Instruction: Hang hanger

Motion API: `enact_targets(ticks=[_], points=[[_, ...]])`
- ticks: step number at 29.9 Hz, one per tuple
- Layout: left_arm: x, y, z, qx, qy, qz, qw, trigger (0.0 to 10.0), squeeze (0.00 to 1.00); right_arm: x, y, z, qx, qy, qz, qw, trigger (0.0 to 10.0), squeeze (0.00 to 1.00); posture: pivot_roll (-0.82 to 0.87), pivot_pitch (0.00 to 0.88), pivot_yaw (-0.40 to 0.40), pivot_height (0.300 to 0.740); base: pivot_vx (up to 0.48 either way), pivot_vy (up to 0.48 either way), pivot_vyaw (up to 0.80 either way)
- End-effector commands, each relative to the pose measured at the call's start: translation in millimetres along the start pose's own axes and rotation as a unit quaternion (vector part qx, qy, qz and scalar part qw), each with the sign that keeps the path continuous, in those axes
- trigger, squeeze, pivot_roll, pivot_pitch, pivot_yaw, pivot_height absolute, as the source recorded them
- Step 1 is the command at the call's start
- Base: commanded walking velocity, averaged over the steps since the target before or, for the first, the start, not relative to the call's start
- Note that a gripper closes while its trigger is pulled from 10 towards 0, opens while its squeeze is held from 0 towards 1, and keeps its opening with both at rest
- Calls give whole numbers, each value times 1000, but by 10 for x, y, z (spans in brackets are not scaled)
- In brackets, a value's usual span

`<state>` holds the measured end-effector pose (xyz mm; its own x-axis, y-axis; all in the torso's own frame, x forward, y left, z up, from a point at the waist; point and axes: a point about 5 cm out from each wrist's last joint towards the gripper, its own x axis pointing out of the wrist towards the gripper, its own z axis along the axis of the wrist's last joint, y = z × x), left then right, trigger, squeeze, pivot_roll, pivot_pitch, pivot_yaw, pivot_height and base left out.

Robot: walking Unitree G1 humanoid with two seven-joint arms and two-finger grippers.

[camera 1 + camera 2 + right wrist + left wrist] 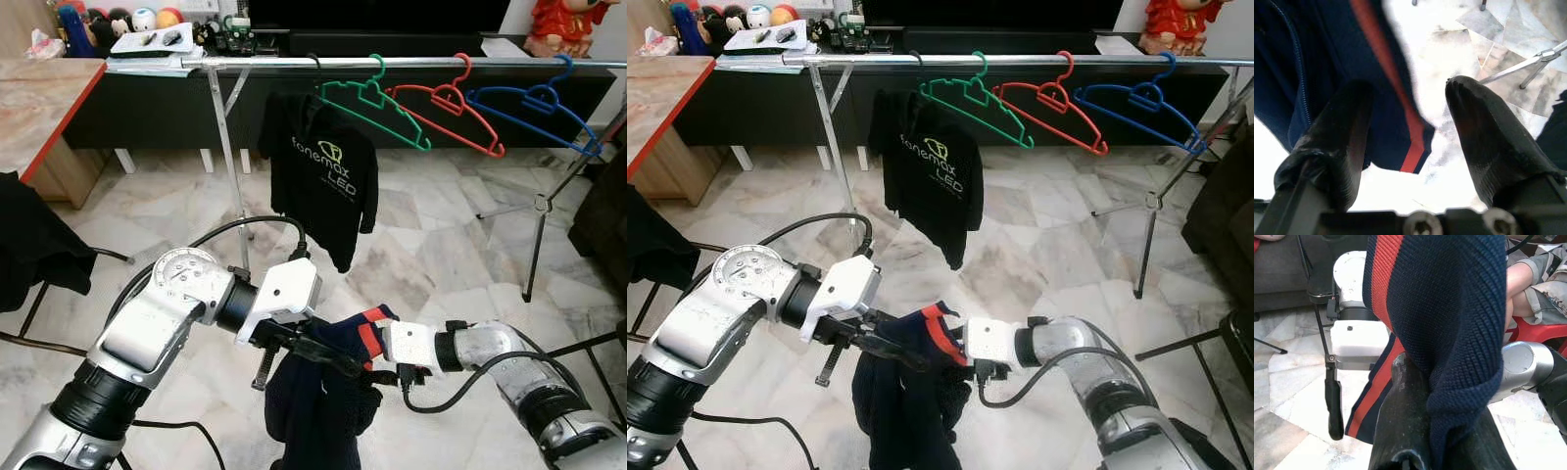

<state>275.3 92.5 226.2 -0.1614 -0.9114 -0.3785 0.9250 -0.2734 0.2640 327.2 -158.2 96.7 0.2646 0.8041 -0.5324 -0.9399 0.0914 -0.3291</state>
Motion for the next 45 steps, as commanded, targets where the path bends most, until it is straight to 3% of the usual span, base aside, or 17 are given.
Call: enact_targets(ticks=[1, 8, 19, 29, 30, 31, 33, 34, 35, 36, 37, 38, 45], points=[[18, -6, 128, 26, -5, -13, 1000, 10000, 0, -9, 58, -57, 28, -10, 8, 1000, 10000, 0, 61, 164, 27, 740, 0, 0, 0], [16, -7, 141, 26, -9, -12, 1000, 10000, 0, 2, 81, -17, 69, -60, 27, 995, 10000, 0, 69, 166, 29, 740, 0, 0, 0], [12, 9, 144, 25, -8, -8, 1000, 10000, 0, -4, 221, -120, 93, -33, 90, 991, 10000, 0, 71, 167, 34, 740, 0, 0, 0], [24, 20, 154, 28, -9, -4, 1000, 10000, 0, 64, 153, -107, 78, -24, 19, 996, 10000, 0, 74, 167, 34, 740, 0, 0, 0], [23, 21, 154, 28, -9, -3, 1000, 10000, 0, 71, 150, -102, 82, -28, 16, 996, 8784, 0, 75, 165, 34, 740, 0, 0, 0], [23, 22, 152, 28, -9, -2, 1000, 10000, 0, 83, 151, -94, 90, -36, 15, 995, 4627, 0, 77, 165, 34, 740, 0, 0, 0], [21, 20, 153, 28, -9, -2, 1000, 10000, 0, 108, 170, -83, 104, -51, 22, 993, 1333, 0, 78, 164, 33, 740, 0, 0, 0], [20, 20, 153, 28, -9, -2, 1000, 10000, 0, 114, 179, -85, 107, -52, 25, 993, 2235, 0, 78, 164, 33, 740, 0, 0, 0], [20, 20, 154, 28, -9, -1, 1000, 10000, 0, 119, 192, -91, 109, -51, 31, 992, 4196, 0, 78, 164, 33, 740, 0, 0, 0], [20, 22, 154, 28, -10, -1, 1000, 10000, 0, 127, 226, -111, 112, -45, 44, 992, 8824, 0, 80, 164, 32, 740, 0, 0, 0], [20, 23, 155, 28, -10, 0, 1000, 10000, 0, 131, 254, -129, 114, -40, 54, 991, 8824, 0, 80, 164, 32, 740, 0, 0, 0], [21, 23, 156, 28, -10, 0, 1000, 10000, 0, 133, 275, -145, 117, -35, 60, 991, 10000, 0, 80, 165, 32, 740, 0, 0, 0], [20, 25, 168, 29, -14, 1, 999, 10000, 0, 153, 350, -206, 132, -21, 74, 988, 10000, 0, 82, 166, 32, 740, 0, 0, 0]])
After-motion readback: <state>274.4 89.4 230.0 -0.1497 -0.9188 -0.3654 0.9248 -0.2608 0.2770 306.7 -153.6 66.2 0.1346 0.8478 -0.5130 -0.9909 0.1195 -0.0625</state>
